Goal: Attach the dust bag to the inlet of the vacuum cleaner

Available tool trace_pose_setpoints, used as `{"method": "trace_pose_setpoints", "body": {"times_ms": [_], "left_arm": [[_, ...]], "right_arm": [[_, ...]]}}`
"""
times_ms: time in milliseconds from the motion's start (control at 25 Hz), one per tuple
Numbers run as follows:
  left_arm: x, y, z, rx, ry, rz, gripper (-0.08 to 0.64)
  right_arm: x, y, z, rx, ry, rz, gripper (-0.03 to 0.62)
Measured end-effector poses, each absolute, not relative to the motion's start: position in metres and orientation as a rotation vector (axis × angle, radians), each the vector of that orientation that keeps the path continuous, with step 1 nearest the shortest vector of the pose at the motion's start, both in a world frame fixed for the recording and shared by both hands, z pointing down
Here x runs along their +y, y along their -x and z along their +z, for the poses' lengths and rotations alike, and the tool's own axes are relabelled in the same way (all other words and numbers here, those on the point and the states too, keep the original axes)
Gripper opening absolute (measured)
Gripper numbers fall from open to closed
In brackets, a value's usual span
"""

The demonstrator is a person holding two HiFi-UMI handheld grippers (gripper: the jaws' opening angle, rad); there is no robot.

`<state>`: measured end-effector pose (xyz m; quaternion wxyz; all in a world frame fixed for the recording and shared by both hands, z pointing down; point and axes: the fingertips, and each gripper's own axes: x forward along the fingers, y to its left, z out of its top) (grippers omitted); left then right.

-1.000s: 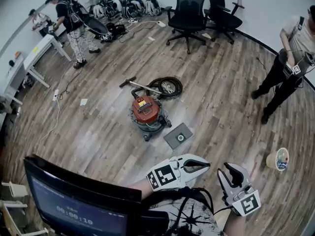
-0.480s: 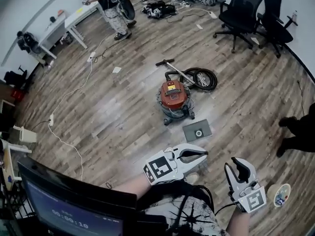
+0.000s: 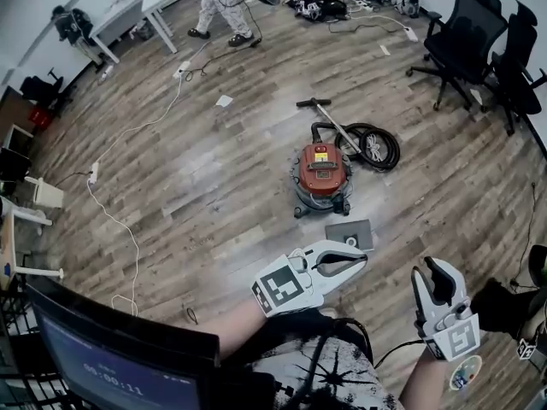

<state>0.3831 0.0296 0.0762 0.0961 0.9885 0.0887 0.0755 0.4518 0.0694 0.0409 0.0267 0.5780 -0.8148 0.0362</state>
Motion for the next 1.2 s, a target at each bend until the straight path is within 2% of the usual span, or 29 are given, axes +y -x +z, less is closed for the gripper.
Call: {"method": "trace_pose_setpoints", "body": {"times_ms": [360,760,1200], "left_arm": [[-0.033,-0.388,0.088,0.251,-2.955,0.257,-0.003],[-0.032,-0.415,0.099,-0.014,-2.958,0.339,-0.003],[-0.048,-0.448,0.146,-0.231,-2.904,0.355,-0.003]], "right_arm": [[0.014,-0.455,0.055,-2.531,-1.784,0.144,0.107],[-0.004,-0.497,0.091,-2.627,-1.488,0.193,0.107],[-0.018,-0.526,0.201,-2.595,-1.156,0.334,0.11]]}}
